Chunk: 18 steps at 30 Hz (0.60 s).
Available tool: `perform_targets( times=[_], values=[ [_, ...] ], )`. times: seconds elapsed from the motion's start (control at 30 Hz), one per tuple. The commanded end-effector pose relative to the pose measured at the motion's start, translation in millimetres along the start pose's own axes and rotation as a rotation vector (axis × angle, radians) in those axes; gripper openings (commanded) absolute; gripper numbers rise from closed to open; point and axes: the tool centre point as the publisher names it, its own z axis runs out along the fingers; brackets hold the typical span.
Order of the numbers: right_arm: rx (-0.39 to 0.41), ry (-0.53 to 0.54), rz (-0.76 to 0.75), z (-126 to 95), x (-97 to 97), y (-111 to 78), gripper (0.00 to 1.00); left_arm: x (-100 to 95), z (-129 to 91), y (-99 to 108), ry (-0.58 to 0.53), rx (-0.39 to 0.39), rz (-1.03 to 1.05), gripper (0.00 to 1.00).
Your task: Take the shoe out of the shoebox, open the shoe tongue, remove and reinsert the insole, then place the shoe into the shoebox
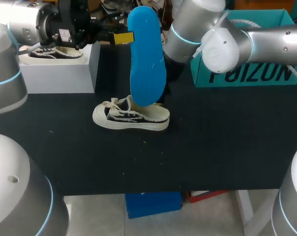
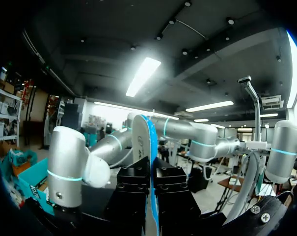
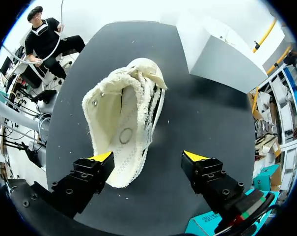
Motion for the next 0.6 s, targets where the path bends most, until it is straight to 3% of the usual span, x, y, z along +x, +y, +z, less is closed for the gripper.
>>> perform_targets(
  times=[0.03, 0.27, 0.6],
  values=[
    [0.374, 0.010, 0.001, 3, -6.0, 11.3, 0.88, -0.3, 1, 1, -0.002, 0.000, 0.001, 0.00],
    [0.437, 0.025, -0.005, 9, -10.3, 22.2, 0.85, -0.3, 1, 1, -0.002, 0.000, 0.001, 0.00],
    [0.434, 0.049, 0.010, 35, -11.8, 23.4, 0.87, -0.3, 1, 1, -0.002, 0.000, 0.001, 0.00]
  ],
)
